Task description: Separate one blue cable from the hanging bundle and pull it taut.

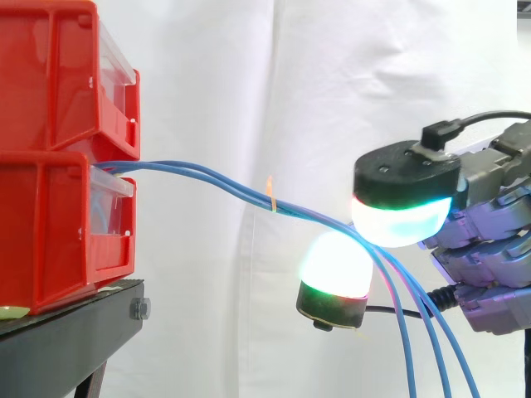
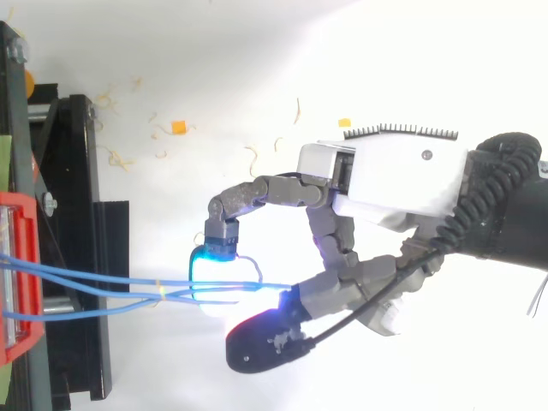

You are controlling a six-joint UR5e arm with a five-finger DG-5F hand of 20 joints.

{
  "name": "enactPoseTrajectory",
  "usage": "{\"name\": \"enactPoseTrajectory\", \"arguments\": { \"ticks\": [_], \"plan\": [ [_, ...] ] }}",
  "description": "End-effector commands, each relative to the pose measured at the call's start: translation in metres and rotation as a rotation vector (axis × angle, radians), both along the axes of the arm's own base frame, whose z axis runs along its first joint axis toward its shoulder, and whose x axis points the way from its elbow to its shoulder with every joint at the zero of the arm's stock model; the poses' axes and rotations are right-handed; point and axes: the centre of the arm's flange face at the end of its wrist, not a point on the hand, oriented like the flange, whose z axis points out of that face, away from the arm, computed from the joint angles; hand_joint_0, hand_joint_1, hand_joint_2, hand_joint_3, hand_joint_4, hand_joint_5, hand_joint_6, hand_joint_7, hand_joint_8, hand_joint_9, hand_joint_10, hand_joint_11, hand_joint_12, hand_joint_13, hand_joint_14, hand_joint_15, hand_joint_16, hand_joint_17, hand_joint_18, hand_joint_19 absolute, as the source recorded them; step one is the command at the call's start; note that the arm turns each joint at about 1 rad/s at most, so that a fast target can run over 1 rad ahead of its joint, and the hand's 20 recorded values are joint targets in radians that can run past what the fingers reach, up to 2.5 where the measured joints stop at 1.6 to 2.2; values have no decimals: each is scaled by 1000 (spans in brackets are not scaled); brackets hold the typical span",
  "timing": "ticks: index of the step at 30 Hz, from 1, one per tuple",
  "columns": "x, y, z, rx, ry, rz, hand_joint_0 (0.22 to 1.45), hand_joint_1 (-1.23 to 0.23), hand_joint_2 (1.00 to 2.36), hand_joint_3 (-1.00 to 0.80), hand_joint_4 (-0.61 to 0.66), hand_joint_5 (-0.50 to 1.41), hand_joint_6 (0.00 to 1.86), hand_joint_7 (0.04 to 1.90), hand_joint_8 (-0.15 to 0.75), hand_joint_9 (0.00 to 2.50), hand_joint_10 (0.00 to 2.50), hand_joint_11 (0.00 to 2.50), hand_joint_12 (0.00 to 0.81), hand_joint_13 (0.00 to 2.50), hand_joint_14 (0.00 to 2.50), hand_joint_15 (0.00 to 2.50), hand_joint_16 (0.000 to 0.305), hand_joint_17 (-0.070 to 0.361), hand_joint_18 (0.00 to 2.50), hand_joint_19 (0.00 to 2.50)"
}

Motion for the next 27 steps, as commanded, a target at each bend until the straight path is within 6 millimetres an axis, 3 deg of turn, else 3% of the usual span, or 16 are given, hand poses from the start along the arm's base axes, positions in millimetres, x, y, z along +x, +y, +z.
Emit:
{"name": "enactPoseTrajectory", "arguments": {
  "ticks": [1,3,6,12,15,19,27],
  "plan": [
    [0,0,0,0,0,0,735,-1102,1002,-462,156,122,505,1157,174,2124,30,773,296,1868,29,1252,43,96,1446,975],
    [0,0,0,0,0,0,644,-1077,1000,-500,164,122,505,1154,175,2120,30,761,302,1862,28,1269,44,99,1436,978],
    [0,0,0,0,0,0,484,-832,1000,-500,166,124,505,1133,177,2144,25,700,331,1891,26,1238,54,121,1495,936],
    [0,0,0,0,0,0,544,-425,1000,-500,135,126,505,1136,156,2168,28,687,304,1896,28,1248,50,113,1459,977],
    [0,0,0,0,0,0,635,-511,1000,-500,131,127,505,1144,142,2171,26,694,294,1901,26,1256,46,103,1438,998],
    [0,0,1,0,-1,0,707,-669,1015,-252,170,131,505,1145,147,2203,27,713,308,1927,26,1242,46,104,1494,980],
    [0,-1,0,0,0,-2,714,-708,1017,-147,158,136,505,1150,175,2211,30,751,315,1934,26,1253,47,107,1511,965]
  ]
}}
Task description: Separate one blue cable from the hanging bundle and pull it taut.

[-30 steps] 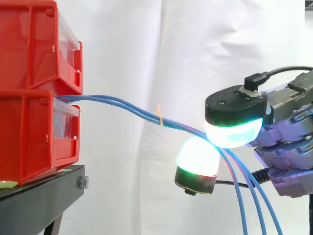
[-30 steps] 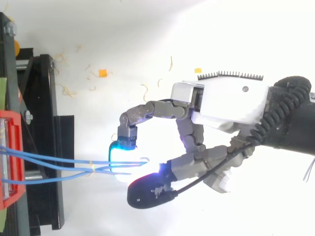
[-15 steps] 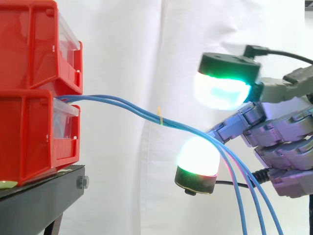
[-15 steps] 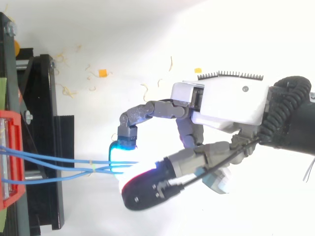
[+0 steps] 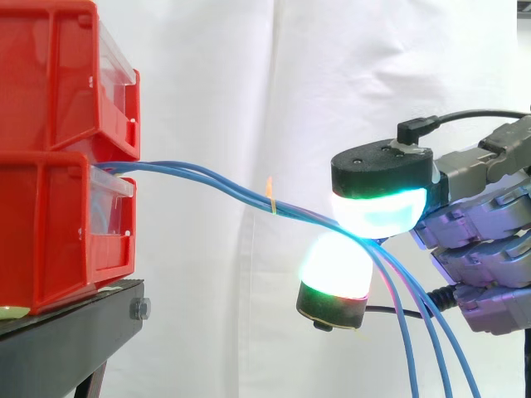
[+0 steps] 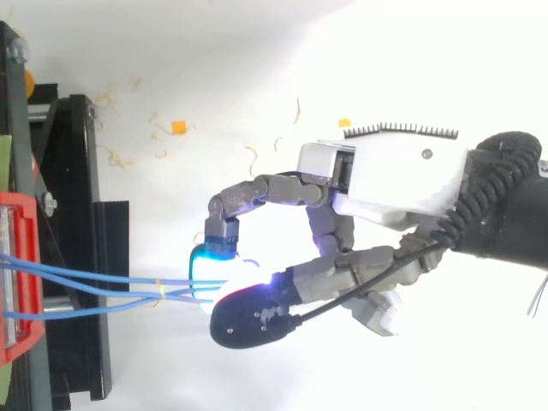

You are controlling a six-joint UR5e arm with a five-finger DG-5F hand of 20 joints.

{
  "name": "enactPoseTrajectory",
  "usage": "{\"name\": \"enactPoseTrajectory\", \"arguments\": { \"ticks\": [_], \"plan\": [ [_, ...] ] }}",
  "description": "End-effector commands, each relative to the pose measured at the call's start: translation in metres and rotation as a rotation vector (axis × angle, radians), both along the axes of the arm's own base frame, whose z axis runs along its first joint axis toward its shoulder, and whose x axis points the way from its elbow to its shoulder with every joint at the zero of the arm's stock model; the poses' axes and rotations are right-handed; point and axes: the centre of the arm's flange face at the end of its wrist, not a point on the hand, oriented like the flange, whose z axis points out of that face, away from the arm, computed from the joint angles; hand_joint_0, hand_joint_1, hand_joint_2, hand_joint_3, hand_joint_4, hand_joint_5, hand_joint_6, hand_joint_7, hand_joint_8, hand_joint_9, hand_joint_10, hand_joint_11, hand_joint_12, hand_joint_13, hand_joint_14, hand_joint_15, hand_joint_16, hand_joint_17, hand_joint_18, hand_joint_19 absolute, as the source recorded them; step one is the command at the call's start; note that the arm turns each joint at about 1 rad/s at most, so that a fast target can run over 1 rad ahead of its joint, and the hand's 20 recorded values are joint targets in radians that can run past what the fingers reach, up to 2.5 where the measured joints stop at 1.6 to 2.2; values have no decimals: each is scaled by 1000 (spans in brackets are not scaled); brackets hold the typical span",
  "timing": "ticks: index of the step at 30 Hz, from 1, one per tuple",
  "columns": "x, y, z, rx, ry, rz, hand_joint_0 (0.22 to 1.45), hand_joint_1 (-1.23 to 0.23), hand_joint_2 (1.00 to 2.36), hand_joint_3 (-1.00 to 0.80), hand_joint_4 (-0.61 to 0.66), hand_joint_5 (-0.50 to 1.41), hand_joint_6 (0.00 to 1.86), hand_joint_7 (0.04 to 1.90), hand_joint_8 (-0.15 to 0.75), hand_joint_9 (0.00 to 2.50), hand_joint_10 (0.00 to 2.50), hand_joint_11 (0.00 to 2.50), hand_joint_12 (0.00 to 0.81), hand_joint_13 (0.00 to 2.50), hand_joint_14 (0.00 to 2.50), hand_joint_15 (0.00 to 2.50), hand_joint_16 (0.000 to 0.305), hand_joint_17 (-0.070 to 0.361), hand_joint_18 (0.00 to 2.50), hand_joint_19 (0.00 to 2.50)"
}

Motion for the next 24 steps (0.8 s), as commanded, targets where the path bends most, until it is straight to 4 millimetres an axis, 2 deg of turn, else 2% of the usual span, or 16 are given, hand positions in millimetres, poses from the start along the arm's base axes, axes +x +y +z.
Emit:
{"name": "enactPoseTrajectory", "arguments": {
  "ticks": [1,5,9,11,14,15,16,18,21,23,24],
  "plan": [
    [0,0,1,0,0,-1,710,-717,1019,-125,146,136,505,1143,179,2201,32,763,317,1930,26,1241,47,107,1511,958],
    [0,0,0,0,2,1,703,-811,1021,-99,135,137,505,1144,193,2188,29,762,310,1920,26,1239,46,104,1497,953],
    [0,-1,0,0,2,-2,702,-983,1019,-168,118,134,505,1164,194,2174,30,793,305,1906,27,1241,46,104,1485,946],
    [0,-1,0,0,2,-2,708,-1023,1017,-225,107,132,505,1171,182,2164,31,805,299,1895,28,1254,45,102,1472,955],
    [0,-1,0,0,3,-1,726,-1058,1006,-428,116,129,504,1167,166,2166,30,782,295,1882,28,1268,44,99,1446,973],
    [0,-1,0,0,3,-1,688,-1041,1000,-498,120,129,504,1170,162,2165,28,796,298,1881,28,1265,44,100,1442,970],
    [0,-2,0,-1,3,-2,611,-975,1000,-500,121,129,504,1178,156,2162,28,779,299,1874,27,1264,46,103,1432,974],
    [0,-2,0,-1,3,-2,539,-897,1000,-500,128,130,505,1176,160,2171,29,741,317,1889,27,1249,50,113,1455,962],
    [0,-2,0,-1,3,-2,436,-666,1000,-500,147,132,505,1174,187,2195,28,695,357,1931,25,1203,62,140,1548,885],
    [0,0,0,-1,3,-1,442,-533,1000,-500,145,132,505,1164,176,2196,27,671,357,1933,25,1201,62,141,1548,895],
    [0,0,0,-1,3,-1,480,-422,1000,-500,127,132,505,1170,169,2187,25,678,336,1920,24,1213,58,132,1507,918]
  ]
}}
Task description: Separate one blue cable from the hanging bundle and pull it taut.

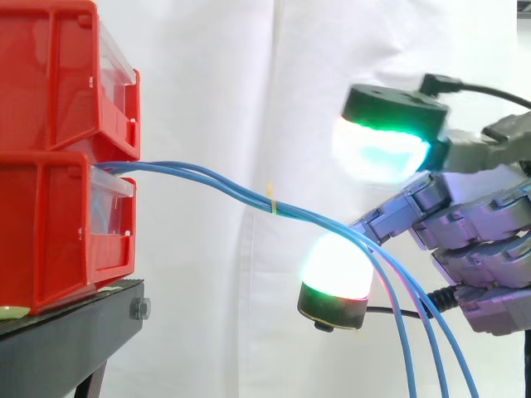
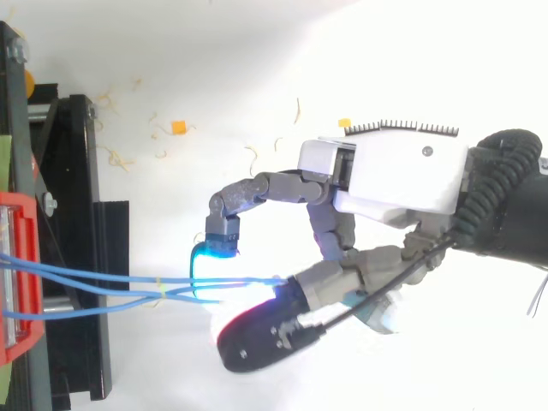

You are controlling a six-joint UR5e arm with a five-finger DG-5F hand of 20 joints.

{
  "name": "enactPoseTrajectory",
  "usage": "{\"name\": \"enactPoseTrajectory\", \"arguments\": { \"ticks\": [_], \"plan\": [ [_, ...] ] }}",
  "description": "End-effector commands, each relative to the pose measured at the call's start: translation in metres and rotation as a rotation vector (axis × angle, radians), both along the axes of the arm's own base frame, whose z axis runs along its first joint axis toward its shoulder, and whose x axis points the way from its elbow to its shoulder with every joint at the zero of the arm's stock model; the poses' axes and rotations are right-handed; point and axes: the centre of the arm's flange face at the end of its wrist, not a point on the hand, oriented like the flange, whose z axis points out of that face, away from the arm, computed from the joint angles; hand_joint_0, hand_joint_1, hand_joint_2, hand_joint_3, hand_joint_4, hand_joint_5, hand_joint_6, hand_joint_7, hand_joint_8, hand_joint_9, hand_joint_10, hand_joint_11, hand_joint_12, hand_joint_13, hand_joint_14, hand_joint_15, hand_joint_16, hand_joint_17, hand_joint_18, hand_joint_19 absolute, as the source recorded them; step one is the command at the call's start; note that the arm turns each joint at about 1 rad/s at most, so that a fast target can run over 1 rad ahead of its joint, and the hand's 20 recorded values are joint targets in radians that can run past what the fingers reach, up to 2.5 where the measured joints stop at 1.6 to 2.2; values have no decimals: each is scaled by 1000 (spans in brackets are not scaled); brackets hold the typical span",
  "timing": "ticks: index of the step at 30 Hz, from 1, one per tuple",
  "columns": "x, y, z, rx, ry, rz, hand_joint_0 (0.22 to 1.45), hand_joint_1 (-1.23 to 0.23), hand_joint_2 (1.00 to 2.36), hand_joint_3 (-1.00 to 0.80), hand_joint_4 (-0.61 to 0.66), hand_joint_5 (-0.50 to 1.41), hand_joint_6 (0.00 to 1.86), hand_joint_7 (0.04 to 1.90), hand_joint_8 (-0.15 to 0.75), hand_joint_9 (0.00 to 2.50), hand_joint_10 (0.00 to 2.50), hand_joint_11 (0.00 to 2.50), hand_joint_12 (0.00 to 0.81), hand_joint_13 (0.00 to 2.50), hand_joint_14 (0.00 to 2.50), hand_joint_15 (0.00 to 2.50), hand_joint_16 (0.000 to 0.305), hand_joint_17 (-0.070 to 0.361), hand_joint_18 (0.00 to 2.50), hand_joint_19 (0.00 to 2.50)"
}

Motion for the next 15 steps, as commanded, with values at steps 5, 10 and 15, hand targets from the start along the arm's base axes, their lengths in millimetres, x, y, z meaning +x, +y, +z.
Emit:
{"name": "enactPoseTrajectory", "arguments": {
  "ticks": [5,10,15],
  "plan": [
    [0,0,0,0,0,-1,647,-479,1000,-500,98,133,504,1175,132,2179,29,718,286,1898,26,1250,48,109,1422,992],
    [0,-2,0,1,0,-3,716,-676,1014,-305,94,137,504,1174,142,2201,30,771,307,1916,26,1253,45,102,1445,978],
    [0,-2,0,11,-1,-6,721,-722,1019,-205,86,140,504,1165,162,2209,31,784,312,1922,26,1238,44,99,1462,976]
  ]
}}
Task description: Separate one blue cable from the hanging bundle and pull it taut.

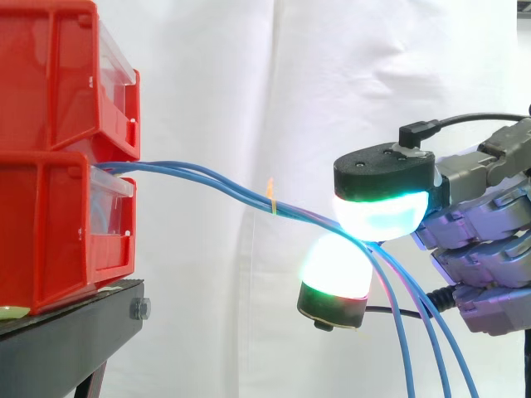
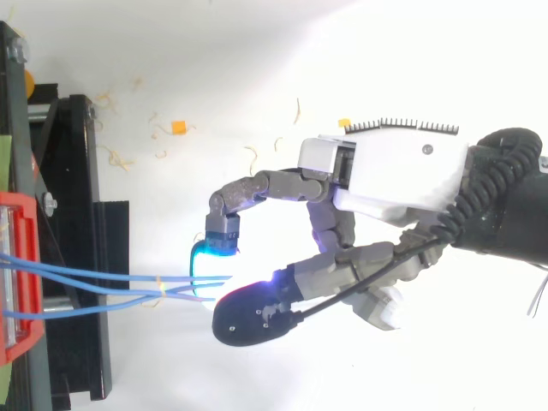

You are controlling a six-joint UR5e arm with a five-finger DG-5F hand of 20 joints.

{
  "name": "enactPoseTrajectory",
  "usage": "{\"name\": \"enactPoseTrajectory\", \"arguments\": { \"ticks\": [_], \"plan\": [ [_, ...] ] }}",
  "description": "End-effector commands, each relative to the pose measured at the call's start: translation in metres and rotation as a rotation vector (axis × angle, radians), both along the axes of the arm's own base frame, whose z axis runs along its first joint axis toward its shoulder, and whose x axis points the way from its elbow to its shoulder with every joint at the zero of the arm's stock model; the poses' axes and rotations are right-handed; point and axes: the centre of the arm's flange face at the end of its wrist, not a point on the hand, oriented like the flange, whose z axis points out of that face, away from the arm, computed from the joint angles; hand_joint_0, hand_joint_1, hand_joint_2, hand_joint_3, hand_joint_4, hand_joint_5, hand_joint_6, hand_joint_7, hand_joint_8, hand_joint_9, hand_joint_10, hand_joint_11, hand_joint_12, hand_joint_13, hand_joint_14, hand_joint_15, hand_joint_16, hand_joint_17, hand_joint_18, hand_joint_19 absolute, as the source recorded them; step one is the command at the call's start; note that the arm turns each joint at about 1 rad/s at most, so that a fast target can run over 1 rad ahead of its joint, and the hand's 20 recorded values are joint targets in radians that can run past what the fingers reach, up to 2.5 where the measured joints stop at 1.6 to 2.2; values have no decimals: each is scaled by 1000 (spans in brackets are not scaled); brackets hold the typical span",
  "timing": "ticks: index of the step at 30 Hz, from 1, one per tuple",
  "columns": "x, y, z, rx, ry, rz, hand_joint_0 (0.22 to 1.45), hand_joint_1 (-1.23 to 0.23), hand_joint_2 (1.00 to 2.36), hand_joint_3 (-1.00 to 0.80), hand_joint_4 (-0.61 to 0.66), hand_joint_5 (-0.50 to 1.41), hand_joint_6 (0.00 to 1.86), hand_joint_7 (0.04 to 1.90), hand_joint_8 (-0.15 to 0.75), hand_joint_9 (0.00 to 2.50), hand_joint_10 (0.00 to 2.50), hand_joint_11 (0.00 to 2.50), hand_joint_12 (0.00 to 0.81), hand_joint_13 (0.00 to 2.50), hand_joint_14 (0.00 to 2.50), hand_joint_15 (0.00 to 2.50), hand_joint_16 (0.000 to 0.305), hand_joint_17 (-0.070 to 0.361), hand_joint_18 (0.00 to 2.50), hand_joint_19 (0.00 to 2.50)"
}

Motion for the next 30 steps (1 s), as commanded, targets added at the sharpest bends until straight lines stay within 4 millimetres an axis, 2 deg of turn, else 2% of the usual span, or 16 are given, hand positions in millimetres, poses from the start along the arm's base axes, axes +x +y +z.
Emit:
{"name": "enactPoseTrajectory", "arguments": {
  "ticks": [1,6,9,13,14,16,18,19,20,22,24,26,28,30],
  "plan": [
    [0,0,0,12,-1,-4,723,-727,1018,-203,83,141,504,1165,170,2212,31,777,309,1920,26,1248,44,98,1465,978],
    [-2,1,-1,53,7,-15,719,-739,1021,-147,84,142,504,1163,190,2202,31,793,311,1921,26,1250,44,99,1470,967],
    [-5,4,-2,106,15,-29,714,-804,1021,-121,70,142,505,1170,212,2196,28,793,322,1923,27,1245,45,102,1481,948],
    [-5,5,-2,109,19,-29,699,-1027,1018,-194,97,134,504,1204,218,2161,31,816,310,1904,27,1255,46,104,1476,953],
    [-5,5,-2,109,19,-29,704,-1030,1017,-218,92,133,504,1214,217,2154,28,813,308,1899,27,1253,46,103,1471,956],
    [-5,5,-2,109,19,-29,726,-1098,1006,-415,106,125,503,1263,227,2114,34,851,317,1866,29,1263,46,104,1445,960],
    [-5,5,-2,108,19,-29,675,-1102,1000,-500,123,123,502,1269,219,2109,30,837,315,1859,28,1264,47,105,1432,967],
    [-5,5,-2,108,19,-29,590,-1043,1000,-500,129,123,502,1257,223,2104,31,827,326,1858,27,1262,48,109,1426,972],
    [-5,5,-2,108,19,-29,548,-1010,1000,-500,137,124,503,1247,220,2106,30,808,330,1866,27,1254,51,114,1439,962],
    [-5,5,-2,108,19,-29,463,-854,1000,-500,145,128,503,1228,221,2129,29,769,354,1891,24,1218,59,132,1502,916],
    [-5,5,-2,108,19,-29,433,-695,1000,-500,140,132,504,1207,214,2147,27,706,371,1914,24,1200,63,141,1541,883],
    [-5,5,-2,107,18,-28,443,-565,1000,-500,123,134,504,1199,209,2151,27,689,367,1915,25,1202,63,141,1537,886],
    [-5,5,-2,106,20,-28,504,-398,1000,-500,99,135,504,1203,177,2160,26,710,332,1896,24,1215,56,126,1471,930],
    [-5,5,-2,106,20,-28,570,-374,1000,-500,86,135,503,1205,155,2164,29,724,312,1880,26,1243,50,112,1418,970]
  ]
}}
